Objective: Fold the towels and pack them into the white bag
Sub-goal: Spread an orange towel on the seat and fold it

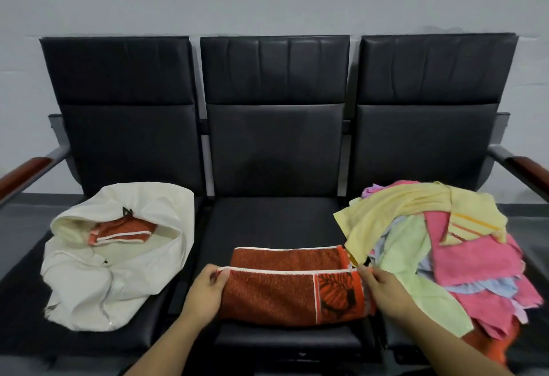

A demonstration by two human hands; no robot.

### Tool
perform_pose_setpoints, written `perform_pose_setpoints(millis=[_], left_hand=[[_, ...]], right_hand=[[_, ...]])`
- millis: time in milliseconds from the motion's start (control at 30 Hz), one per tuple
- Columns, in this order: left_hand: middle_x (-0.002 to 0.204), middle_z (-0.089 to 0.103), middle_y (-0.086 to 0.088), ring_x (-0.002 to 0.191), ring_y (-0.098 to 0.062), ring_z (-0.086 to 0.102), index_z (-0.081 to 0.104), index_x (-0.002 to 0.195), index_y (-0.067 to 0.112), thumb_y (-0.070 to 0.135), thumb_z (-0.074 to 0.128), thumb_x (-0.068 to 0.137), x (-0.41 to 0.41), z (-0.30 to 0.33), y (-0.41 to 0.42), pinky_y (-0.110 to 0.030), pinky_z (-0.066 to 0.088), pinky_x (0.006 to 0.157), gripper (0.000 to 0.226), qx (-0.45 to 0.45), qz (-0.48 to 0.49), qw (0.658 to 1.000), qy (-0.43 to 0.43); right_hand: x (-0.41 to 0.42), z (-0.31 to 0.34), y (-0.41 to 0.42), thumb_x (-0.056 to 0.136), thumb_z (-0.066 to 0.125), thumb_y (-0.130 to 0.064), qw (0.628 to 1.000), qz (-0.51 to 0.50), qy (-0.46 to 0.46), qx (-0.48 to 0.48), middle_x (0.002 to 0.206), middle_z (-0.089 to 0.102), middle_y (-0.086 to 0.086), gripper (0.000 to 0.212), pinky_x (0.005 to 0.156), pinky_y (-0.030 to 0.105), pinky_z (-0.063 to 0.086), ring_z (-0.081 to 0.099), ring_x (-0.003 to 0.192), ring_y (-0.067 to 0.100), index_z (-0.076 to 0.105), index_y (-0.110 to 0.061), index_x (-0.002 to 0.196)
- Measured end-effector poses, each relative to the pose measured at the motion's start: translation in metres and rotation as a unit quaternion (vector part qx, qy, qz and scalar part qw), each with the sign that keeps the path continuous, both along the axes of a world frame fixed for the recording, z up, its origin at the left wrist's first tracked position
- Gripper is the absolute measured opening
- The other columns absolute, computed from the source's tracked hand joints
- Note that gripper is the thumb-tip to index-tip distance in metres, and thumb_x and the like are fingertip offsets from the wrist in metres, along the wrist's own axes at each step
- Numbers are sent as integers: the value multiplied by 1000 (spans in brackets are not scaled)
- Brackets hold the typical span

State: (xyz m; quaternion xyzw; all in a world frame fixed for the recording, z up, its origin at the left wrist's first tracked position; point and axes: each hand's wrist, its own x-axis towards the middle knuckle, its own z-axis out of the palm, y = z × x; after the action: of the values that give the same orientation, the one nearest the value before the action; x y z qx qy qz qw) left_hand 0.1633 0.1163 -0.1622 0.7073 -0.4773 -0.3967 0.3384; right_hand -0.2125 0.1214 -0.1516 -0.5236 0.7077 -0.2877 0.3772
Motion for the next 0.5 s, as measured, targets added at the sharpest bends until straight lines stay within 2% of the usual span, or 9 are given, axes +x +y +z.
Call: perform_pose_setpoints(millis=[67,200,300,400,500], left_hand=[[84,69,-1,84,-17,64,63,88,13,25,62,100,-5,2,-9,-25,41,71,17,-5,7,1000,-15],[84,67,1,82,-15,61,63,89,14,28,61,100,-9,1,-35,-33,39,74,18,-10,10,999,-46],[84,67,2,85,-18,63,65,89,16,27,60,101,-5,-6,-60,-33,41,74,17,-3,7,998,-69],[80,66,3,81,-19,62,65,89,16,26,61,101,-2,-15,-87,-33,41,72,16,4,5,997,-83],[72,61,3,69,-13,57,64,86,15,26,61,101,-5,-20,-110,-27,39,63,18,5,-7,995,-100]], right_hand=[[0,-3,-10,104,50,-33,1000,-4,20,-2,68,71,-11,39,60,13,45,65,69,-2,70,-15,77],[4,-8,-36,103,50,-39,997,8,79,5,73,64,-14,32,62,24,43,67,77,14,64,-23,79],[6,-14,-59,103,48,-43,992,23,122,18,75,63,-13,29,59,20,41,62,72,7,62,-22,89],[8,-26,-82,103,48,-43,992,19,119,25,81,69,-6,27,67,29,49,66,77,12,61,-23,92],[6,-41,-106,104,45,-42,992,10,120,36,84,69,-5,26,80,37,56,69,84,18,60,-21,98]])
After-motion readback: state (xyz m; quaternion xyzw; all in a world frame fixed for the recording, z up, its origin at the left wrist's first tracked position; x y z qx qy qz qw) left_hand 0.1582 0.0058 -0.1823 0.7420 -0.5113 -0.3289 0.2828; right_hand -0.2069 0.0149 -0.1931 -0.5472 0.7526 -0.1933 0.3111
